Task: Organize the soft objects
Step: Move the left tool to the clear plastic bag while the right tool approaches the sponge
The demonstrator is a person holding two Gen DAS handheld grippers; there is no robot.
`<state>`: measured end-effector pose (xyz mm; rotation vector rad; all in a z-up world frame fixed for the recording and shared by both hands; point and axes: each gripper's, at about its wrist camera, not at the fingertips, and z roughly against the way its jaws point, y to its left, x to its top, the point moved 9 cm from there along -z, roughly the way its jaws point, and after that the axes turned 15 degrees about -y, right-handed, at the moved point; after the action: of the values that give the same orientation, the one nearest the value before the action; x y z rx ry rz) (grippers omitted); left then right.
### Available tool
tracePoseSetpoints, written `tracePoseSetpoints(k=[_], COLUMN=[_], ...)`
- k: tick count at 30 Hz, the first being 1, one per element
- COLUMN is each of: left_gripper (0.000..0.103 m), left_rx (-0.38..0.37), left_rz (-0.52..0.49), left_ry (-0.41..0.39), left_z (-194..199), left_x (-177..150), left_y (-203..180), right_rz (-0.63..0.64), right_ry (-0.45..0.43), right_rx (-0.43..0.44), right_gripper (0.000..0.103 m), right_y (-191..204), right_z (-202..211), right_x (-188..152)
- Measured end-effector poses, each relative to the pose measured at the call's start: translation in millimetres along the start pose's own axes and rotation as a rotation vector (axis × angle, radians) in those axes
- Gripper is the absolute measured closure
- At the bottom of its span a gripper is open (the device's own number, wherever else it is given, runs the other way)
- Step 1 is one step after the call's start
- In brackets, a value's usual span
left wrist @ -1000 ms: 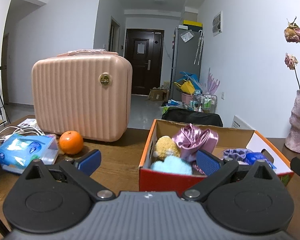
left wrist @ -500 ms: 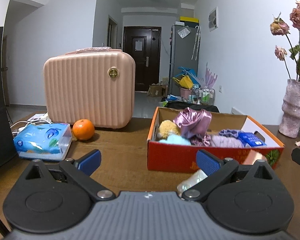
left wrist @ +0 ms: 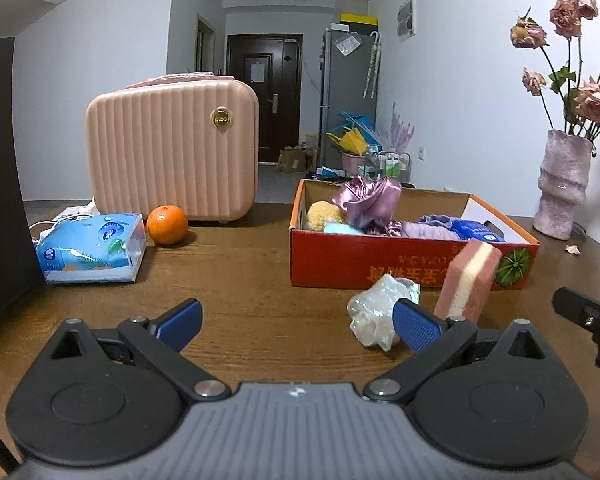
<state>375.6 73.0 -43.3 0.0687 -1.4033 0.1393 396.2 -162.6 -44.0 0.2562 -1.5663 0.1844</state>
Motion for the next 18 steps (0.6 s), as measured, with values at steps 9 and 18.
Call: tracePoseSetpoints(k=[9,18], left_gripper=[0.000,0.000], left_rx=[-0.006,0.002], left_rz=[0.023,0.013], left_ry=[0.028,0.042], left_z=[-3.1,-6.7], left_x=[-3.9,-7.8], left_y=[6.3,16.7], right_rz=[0.036,0.079], right_ry=[0.074,0.153], right_rx=[0.116,0.168], right_gripper=[0.000,0.000], right_y=[31.5,58.9], right_z=[-9.8,-40.0], right_x=[-14.6,-33.2])
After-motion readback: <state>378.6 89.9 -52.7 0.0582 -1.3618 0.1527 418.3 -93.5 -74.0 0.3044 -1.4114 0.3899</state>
